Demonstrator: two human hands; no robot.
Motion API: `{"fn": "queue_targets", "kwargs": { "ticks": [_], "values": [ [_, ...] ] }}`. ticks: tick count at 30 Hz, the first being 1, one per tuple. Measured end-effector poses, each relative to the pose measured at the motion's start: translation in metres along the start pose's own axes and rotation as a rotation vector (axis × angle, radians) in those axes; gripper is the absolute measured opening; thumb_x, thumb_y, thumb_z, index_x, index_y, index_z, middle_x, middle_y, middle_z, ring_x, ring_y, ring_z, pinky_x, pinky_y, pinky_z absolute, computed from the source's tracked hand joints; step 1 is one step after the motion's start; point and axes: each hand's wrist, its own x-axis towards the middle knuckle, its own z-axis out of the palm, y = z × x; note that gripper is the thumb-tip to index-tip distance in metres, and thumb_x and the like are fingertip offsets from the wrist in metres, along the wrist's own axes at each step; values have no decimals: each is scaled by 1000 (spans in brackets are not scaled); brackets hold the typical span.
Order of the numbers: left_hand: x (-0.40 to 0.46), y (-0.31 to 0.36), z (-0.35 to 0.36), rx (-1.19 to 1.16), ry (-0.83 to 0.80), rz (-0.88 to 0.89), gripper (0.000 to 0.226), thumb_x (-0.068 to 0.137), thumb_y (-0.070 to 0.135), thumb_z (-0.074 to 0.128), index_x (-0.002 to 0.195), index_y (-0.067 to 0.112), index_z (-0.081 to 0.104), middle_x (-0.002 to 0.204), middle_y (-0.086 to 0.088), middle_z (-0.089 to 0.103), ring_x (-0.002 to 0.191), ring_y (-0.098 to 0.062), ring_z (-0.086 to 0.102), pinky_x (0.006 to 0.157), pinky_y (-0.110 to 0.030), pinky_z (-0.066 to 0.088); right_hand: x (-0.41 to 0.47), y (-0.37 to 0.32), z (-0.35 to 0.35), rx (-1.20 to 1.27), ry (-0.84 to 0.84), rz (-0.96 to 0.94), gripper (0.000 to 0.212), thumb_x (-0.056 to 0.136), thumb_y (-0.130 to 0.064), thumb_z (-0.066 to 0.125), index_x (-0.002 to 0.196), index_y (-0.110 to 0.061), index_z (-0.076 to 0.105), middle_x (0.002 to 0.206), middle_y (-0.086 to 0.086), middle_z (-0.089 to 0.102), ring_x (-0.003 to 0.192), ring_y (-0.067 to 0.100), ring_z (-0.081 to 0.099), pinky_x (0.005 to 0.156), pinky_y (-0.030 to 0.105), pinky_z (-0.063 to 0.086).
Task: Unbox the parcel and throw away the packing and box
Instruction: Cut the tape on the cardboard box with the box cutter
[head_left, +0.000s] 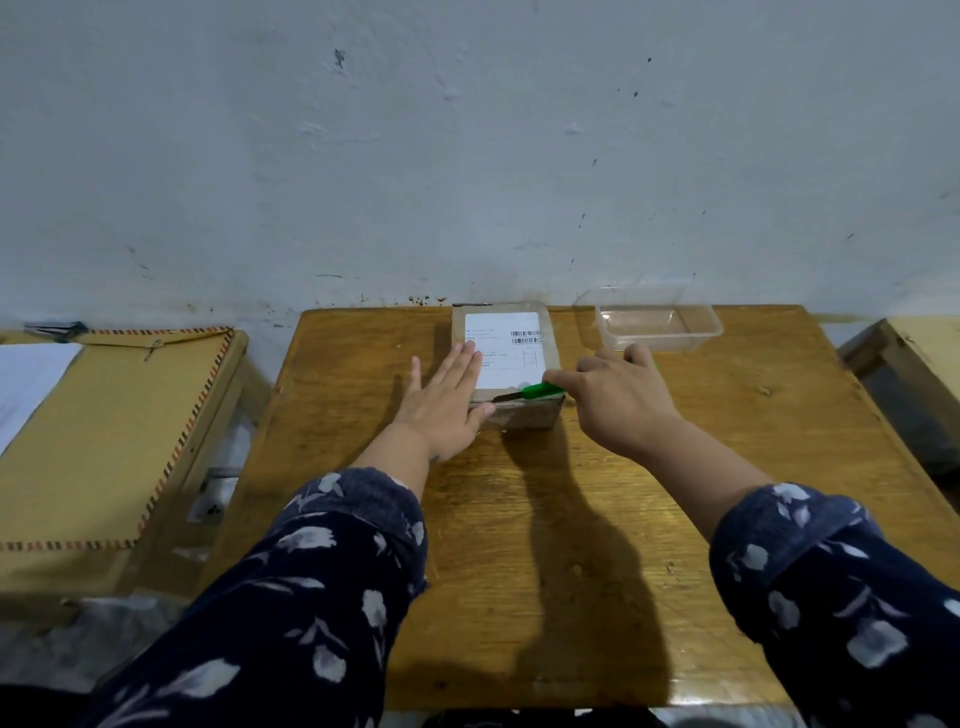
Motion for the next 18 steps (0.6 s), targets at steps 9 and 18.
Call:
{"fn": "queue_targets", "kwargs": {
  "ticks": [9, 18],
  "values": [
    [0, -1, -1, -6, -12, 5, 71, 101, 51, 22, 153, 17, -11, 160, 3, -21, 146, -11, -21, 117, -57, -7, -10, 25, 9, -50, 47, 43, 56, 92, -10, 33, 140, -39, 38, 106, -6, 62, 105, 20, 50, 88, 38, 27],
    [-1, 1, 0, -41, -2, -16, 70, 100, 53, 20, 153, 19, -12, 159, 5, -22, 145, -10, -21, 117, -56, -9, -23, 43, 20, -73, 68, 109, 53, 93, -11, 35, 136, -40, 44, 104, -7, 61, 105, 19, 50, 91, 40, 27]
  ]
}}
